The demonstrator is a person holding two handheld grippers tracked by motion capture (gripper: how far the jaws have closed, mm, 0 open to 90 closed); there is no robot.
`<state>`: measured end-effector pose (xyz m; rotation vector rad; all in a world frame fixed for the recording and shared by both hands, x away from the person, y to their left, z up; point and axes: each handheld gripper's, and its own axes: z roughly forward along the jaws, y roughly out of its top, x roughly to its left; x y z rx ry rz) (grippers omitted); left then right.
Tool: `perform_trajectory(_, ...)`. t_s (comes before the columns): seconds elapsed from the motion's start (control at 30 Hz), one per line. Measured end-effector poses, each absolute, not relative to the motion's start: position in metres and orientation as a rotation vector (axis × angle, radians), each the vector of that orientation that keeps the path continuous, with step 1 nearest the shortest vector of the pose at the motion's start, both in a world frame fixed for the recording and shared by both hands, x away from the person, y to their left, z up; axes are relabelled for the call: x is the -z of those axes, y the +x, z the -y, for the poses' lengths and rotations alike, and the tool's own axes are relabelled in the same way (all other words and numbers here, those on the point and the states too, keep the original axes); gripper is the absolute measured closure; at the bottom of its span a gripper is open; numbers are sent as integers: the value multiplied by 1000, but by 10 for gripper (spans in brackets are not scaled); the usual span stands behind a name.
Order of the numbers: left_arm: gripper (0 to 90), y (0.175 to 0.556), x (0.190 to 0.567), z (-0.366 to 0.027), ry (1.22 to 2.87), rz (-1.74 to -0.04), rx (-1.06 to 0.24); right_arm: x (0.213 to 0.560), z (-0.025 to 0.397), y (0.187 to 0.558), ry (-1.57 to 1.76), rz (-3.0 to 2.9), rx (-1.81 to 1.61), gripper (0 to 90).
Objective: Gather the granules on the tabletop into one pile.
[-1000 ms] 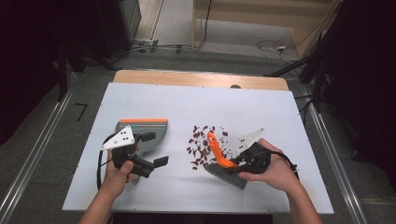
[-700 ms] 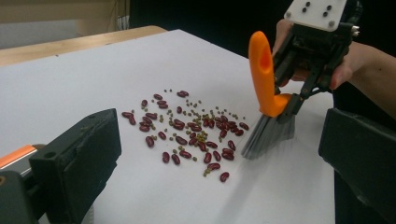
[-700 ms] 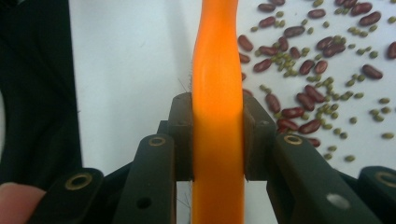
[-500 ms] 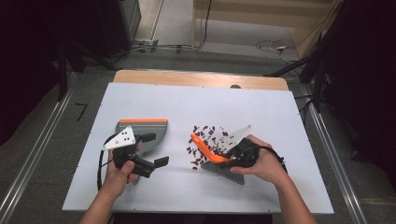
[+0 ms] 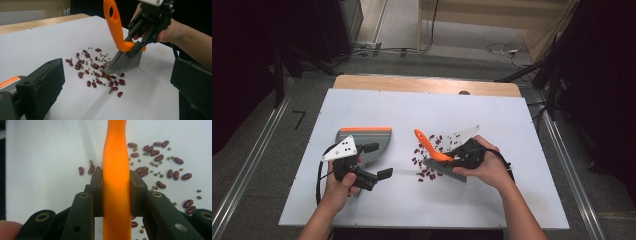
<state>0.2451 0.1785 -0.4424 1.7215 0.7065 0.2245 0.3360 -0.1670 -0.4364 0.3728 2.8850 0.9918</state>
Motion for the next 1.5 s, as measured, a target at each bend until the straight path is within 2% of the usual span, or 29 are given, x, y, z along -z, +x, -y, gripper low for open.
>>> perform_trajectory(0.23, 0, 245, 440, -185, 1703, -714, -234, 403, 163, 318, 401, -2842, -1151, 688)
perform_trajectory(0.37, 0, 243, 435, -196, 1672, -728, -255, 399, 146, 307, 466, -2862, -1173, 688)
perform_trajectory(0.67, 0, 242, 435, -214, 1634, -768, -283, 455, 98, 322, 897, -2988, -1127, 687)
perform_trajectory(1.1, 0, 241, 437, -208, 1654, -767, -293, 465, 127, 350, 1152, -2733, -1059, 665)
perform_trajectory(1.33, 0, 241, 438, -206, 1655, -773, -295, 460, 134, 350, 1134, -2690, -1009, 665)
perform_trajectory(1.5, 0, 241, 437, -207, 1648, -777, -298, 453, 139, 349, 1171, -2704, -1129, 678)
